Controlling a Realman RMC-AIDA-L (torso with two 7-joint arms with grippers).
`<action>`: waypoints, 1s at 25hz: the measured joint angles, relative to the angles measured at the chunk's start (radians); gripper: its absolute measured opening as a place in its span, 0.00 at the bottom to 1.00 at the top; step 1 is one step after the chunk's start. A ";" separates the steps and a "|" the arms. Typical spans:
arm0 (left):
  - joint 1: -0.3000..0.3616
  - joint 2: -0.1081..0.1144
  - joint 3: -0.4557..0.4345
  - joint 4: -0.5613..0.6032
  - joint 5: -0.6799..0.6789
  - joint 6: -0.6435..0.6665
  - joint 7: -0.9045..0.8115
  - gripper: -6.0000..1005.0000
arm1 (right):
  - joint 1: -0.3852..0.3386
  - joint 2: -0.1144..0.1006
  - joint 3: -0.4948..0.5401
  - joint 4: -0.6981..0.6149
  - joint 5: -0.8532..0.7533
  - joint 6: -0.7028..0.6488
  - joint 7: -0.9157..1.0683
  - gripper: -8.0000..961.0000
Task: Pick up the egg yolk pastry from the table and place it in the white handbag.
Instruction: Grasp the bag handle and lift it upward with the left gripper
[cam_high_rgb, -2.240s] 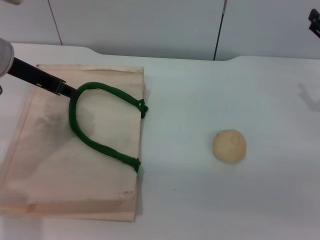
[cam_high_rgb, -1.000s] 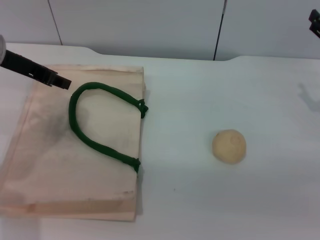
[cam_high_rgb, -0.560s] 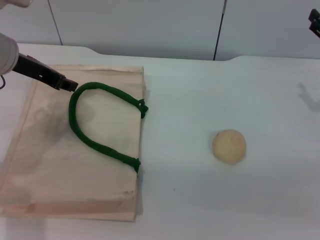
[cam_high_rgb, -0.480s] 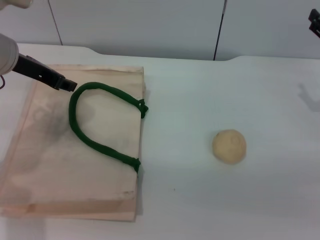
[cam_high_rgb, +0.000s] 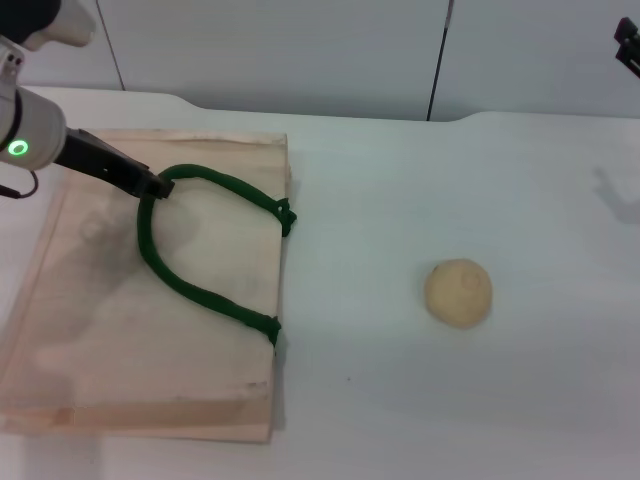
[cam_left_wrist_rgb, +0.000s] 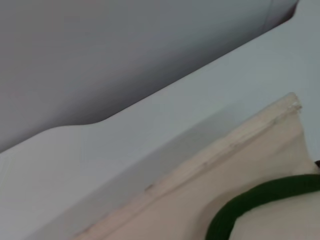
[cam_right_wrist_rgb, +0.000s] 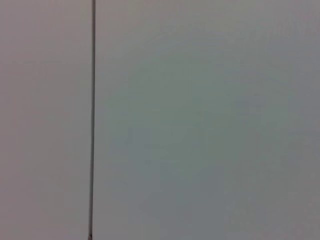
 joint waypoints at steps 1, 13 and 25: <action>-0.003 0.000 0.000 -0.009 0.000 0.005 0.001 0.38 | 0.000 0.000 0.000 0.000 -0.002 0.000 0.000 0.79; -0.009 0.000 0.001 -0.048 0.007 0.045 -0.006 0.37 | -0.003 0.000 0.000 0.000 -0.004 0.002 0.000 0.79; -0.004 0.002 -0.006 -0.046 0.009 0.055 -0.011 0.37 | -0.002 0.000 0.000 0.000 -0.004 0.002 0.000 0.79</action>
